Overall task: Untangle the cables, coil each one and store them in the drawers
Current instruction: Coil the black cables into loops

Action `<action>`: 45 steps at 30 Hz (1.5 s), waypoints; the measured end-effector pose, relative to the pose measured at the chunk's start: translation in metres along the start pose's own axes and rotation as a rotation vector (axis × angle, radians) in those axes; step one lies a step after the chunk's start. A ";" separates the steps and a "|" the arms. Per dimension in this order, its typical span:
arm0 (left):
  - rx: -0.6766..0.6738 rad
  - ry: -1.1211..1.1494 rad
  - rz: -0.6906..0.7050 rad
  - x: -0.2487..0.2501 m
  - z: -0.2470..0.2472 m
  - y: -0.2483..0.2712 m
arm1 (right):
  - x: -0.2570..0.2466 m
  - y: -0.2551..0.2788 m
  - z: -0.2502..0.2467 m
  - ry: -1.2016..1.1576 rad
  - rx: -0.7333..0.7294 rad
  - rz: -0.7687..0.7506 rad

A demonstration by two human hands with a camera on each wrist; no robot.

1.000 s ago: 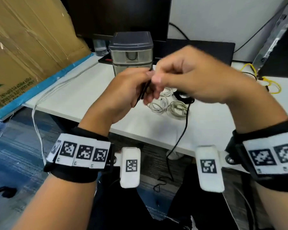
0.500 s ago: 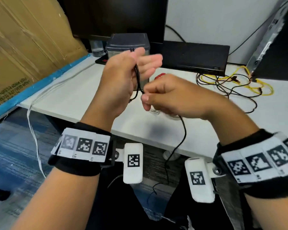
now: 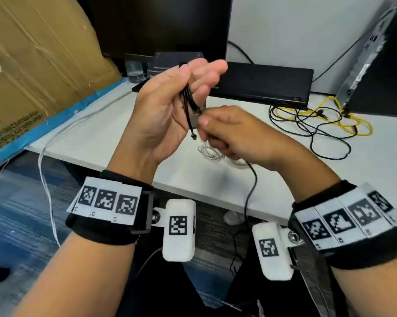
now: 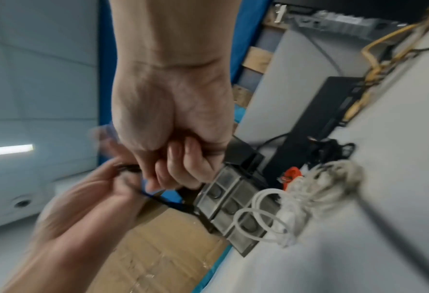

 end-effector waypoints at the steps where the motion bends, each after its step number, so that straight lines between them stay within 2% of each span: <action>1: 0.063 -0.034 0.009 -0.002 0.001 -0.002 | -0.005 0.001 0.001 0.087 -0.099 0.000; 3: 0.208 -0.290 -0.005 -0.005 0.000 -0.006 | -0.019 0.001 -0.004 0.225 -0.227 -0.030; 5: 0.259 -0.605 -0.036 -0.008 0.001 -0.006 | -0.035 0.000 -0.019 0.241 -0.219 -0.115; 6: 0.237 -0.656 -0.051 -0.010 0.001 -0.005 | -0.041 -0.001 -0.028 0.212 -0.169 -0.163; 9: 0.074 -0.459 -0.171 -0.008 0.001 0.001 | -0.041 -0.005 -0.049 0.173 0.042 -0.239; 11: -0.091 -0.285 -0.243 -0.003 0.001 0.004 | -0.028 -0.005 -0.050 0.081 0.153 -0.196; 13: -0.201 -0.161 -0.218 0.001 -0.002 0.004 | -0.014 -0.003 -0.040 -0.039 0.182 -0.124; 15: -0.209 -0.034 -0.136 0.006 -0.005 0.002 | -0.003 0.001 -0.024 -0.040 0.098 -0.049; 17: -0.100 0.012 -0.057 0.005 -0.005 -0.001 | 0.000 0.005 -0.008 0.003 -0.040 0.007; 19: 0.082 -0.099 -0.017 0.002 -0.001 -0.004 | -0.006 0.006 -0.004 0.067 -0.130 0.017; 22: 0.253 -0.459 -0.020 -0.003 0.003 -0.005 | -0.026 0.005 -0.016 0.147 -0.160 -0.038; 24: 0.299 -0.682 -0.033 -0.005 0.002 -0.005 | -0.037 0.004 -0.031 0.086 -0.101 -0.102; 26: 0.253 -0.715 -0.070 -0.005 0.000 -0.004 | -0.041 0.002 -0.044 0.070 0.007 -0.165; 28: 0.117 -0.594 -0.166 -0.004 0.002 -0.002 | -0.036 -0.001 -0.048 0.108 0.093 -0.193; 30: -0.055 -0.433 -0.255 -0.002 0.005 0.002 | -0.025 -0.001 -0.044 0.039 0.164 -0.167; 32: -0.150 -0.320 -0.231 0.003 0.003 0.003 | -0.014 0.002 -0.035 -0.076 0.225 -0.103; 34: -0.106 -0.267 -0.122 0.004 0.001 0.002 | -0.006 0.006 -0.023 -0.115 0.181 -0.011; 36: 0.017 -0.262 -0.024 0.003 0.004 0.000 | -0.004 0.008 -0.010 -0.059 0.026 0.058; 39: 0.170 -0.457 -0.023 -0.004 0.009 -0.005 | -0.017 0.005 -0.002 0.115 -0.146 0.055; 42: 0.261 -0.777 -0.056 -0.008 0.005 -0.012 | -0.034 -0.003 -0.014 0.194 -0.128 -0.005; 45: 0.269 -0.792 -0.097 -0.006 -0.001 -0.008 | -0.042 -0.010 -0.029 0.190 -0.018 -0.103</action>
Point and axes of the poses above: each hand's wrist, its own y-axis away from the middle knuckle, its own z-axis out of the palm, x = y × z, the point moved 1 cm from there along -y, towards the middle knuckle, and after that the axes turned 12 degrees about -z, right-handed, at the moved point
